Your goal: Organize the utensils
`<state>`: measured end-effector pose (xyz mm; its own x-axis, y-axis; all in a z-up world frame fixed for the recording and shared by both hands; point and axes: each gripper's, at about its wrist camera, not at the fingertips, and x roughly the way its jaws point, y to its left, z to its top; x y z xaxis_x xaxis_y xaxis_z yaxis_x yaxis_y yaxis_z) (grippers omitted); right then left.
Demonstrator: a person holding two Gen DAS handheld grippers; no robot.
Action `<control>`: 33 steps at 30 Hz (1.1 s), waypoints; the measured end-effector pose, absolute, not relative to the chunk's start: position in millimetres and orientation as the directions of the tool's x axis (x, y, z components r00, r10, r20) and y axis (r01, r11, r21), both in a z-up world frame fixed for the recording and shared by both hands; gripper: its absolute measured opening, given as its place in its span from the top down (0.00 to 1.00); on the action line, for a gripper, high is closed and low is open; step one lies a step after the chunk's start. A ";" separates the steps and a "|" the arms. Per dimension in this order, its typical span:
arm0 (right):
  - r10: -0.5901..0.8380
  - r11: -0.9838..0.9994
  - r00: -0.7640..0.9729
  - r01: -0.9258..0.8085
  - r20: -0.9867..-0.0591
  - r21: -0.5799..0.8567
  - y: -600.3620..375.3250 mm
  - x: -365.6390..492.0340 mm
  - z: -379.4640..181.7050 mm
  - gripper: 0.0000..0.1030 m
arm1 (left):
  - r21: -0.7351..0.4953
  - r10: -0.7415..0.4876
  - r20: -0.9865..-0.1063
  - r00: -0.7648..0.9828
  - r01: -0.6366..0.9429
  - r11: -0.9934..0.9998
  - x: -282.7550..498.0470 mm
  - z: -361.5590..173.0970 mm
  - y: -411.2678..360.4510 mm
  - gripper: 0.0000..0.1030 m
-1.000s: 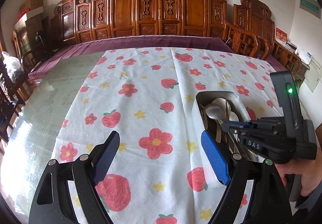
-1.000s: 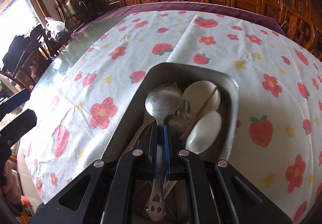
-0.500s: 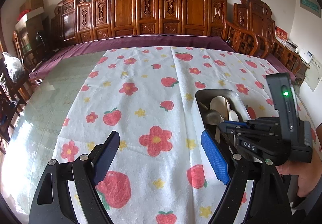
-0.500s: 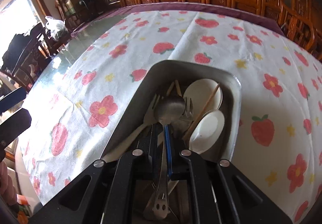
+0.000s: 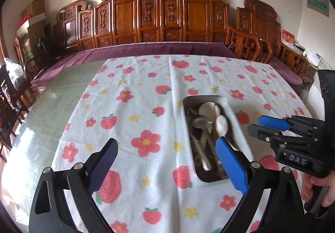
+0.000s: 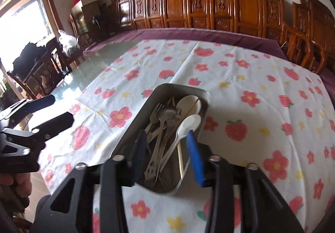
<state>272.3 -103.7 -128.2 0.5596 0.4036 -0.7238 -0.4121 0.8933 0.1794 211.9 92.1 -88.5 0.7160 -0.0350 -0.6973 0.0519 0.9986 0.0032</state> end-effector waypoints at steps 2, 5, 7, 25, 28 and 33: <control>0.399 0.898 0.576 -0.402 -0.713 0.178 -115.4 260.7 -119.7 0.41 | 0.006 -0.039 -0.694 0.719 0.060 0.998 206.0 -84.1 82.4 0.07; 0.385 0.909 0.606 -0.378 -0.696 0.175 -135.5 241.3 -107.3 0.32 | 0.015 -0.039 -0.696 0.717 0.069 0.998 198.6 -77.6 68.7 0.07; 0.380 0.915 0.620 -0.360 -0.686 0.181 -149.4 228.5 -99.3 0.25 | 0.025 -0.037 -0.692 0.721 0.075 0.997 189.9 -71.5 57.3 0.07; 0.232 0.971 0.742 -0.215 -0.629 0.104 -225.8 136.9 -58.9 0.05 | 0.004 -0.095 -0.680 0.727 0.133 0.991 127.7 -47.9 -13.1 0.07; 0.229 0.972 0.759 -0.206 -0.610 0.108 -229.5 127.0 -51.2 0.05 | 0.018 -0.090 -0.668 0.739 0.136 0.990 117.1 -40.2 -20.0 0.07; 0.224 0.974 0.804 -0.202 -0.550 0.102 -232.8 107.0 -24.6 0.05 | 0.018 -0.089 -0.614 0.784 0.126 0.992 95.6 -10.6 -23.2 0.07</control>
